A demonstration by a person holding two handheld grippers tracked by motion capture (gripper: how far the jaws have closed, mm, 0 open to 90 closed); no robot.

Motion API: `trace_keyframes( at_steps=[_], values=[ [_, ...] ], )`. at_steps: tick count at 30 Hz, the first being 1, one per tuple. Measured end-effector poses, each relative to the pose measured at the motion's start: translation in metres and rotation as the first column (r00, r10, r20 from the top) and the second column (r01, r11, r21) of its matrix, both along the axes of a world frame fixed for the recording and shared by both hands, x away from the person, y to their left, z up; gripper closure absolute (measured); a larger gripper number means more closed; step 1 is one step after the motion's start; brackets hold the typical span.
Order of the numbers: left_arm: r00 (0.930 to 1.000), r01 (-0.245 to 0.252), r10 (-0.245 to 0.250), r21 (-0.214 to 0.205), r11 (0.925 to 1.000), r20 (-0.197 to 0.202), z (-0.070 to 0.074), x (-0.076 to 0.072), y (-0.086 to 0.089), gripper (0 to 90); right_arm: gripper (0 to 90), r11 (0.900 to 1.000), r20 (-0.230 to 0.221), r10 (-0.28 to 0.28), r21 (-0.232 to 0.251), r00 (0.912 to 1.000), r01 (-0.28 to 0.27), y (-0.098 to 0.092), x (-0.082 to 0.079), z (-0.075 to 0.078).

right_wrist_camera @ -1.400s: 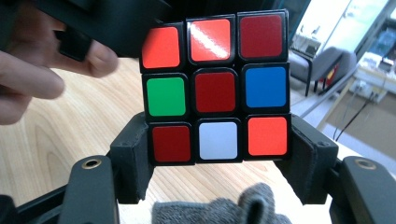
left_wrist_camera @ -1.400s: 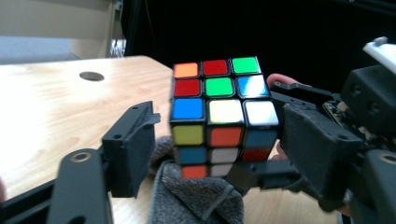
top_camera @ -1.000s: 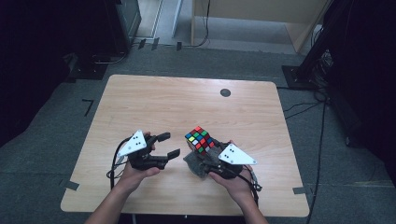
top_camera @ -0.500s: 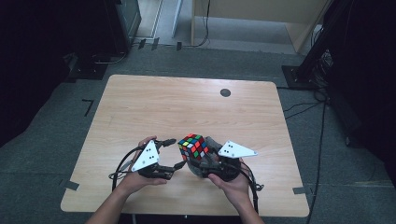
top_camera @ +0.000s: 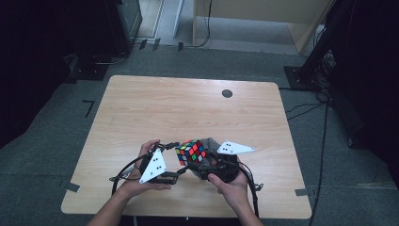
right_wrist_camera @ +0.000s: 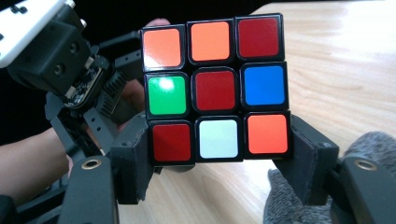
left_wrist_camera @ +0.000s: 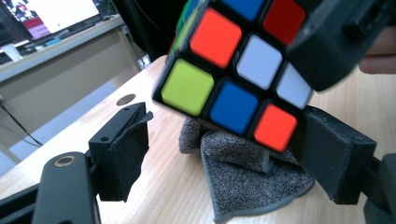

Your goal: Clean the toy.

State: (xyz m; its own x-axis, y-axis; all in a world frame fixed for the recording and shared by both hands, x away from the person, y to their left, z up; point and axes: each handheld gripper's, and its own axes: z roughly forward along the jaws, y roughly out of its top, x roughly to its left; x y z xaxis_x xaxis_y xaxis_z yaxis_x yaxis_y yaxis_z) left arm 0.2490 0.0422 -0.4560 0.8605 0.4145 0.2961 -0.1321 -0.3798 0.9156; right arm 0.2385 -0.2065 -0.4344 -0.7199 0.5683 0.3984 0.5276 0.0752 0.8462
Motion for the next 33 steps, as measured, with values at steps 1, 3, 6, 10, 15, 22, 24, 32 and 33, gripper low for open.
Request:
trace_keyframes(
  at_steps=[1,3,6,10,15,22,24,32,33],
  values=[
    [1.0000,0.000,0.000,0.007,1.0000,0.009,0.000,-0.001,0.000,21.2,34.5,1.0000,-0.009,0.004,-0.001,1.0000,-0.004,0.001,0.000,-0.001],
    [0.9995,-0.001,0.000,0.018,0.9998,0.030,0.000,-0.002,-0.002,21.6,34.5,1.0000,-0.022,0.008,-0.004,0.9997,-0.008,0.003,0.000,-0.001],
    [0.9983,-0.005,0.003,0.032,0.9995,0.058,-0.001,-0.005,-0.004,23.3,34.5,0.9999,-0.061,0.014,0.006,0.9980,-0.014,0.005,0.002,-0.003],
    [0.9961,-0.013,0.009,0.050,0.9987,0.088,-0.003,-0.007,-0.006,25.6,34.4,0.9997,-0.107,0.021,0.018,0.9941,-0.019,0.007,0.004,-0.005],
    [0.9910,-0.049,0.038,0.082,0.9954,0.128,-0.006,-0.010,-0.009,29.8,33.8,0.9999,-0.096,-0.010,0.005,0.9953,0.010,0.007,0.003,-0.006],
    [0.9924,-0.075,0.070,0.050,0.9959,0.102,-0.004,-0.007,-0.006,33.8,29.0,0.9996,-0.071,-0.015,0.024,0.9974,0.017,0.003,0.003,-0.003],
    [0.9919,-0.084,0.078,0.048,0.9953,0.100,-0.005,-0.005,-0.004,33.8,27.6,0.9995,-0.051,-0.020,0.024,0.9985,0.021,0.002,0.002,0.000],
    [0.9909,-0.101,0.095,0.050,0.9937,0.095,-0.005,-0.005,-0.005,33.8,24.9,0.9978,-0.008,-0.041,0.052,0.9991,0.041,-0.002,-0.001,0.005],
    [0.9903,-0.100,0.094,0.057,0.9934,0.103,-0.005,-0.006,-0.007,33.7,23.6,0.9983,-0.003,-0.041,0.041,0.9992,0.041,0.000,-0.001,0.005]
  ],
)
